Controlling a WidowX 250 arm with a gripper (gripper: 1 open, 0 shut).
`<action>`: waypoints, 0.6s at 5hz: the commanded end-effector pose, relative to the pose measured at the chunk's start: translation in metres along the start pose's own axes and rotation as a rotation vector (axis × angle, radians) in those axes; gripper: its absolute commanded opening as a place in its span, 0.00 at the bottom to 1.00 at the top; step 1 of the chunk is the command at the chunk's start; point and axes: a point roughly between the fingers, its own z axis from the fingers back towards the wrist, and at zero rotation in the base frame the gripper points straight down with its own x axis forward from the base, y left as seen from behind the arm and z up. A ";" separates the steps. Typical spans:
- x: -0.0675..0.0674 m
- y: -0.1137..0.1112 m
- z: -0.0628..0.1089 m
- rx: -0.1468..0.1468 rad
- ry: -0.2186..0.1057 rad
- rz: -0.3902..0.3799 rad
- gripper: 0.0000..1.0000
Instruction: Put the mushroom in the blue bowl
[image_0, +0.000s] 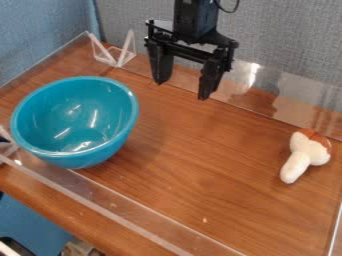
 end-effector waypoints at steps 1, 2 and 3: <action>0.013 -0.019 -0.009 -0.004 0.007 -0.052 1.00; 0.036 -0.067 -0.024 -0.006 0.006 -0.161 1.00; 0.056 -0.118 -0.038 0.006 -0.009 -0.293 1.00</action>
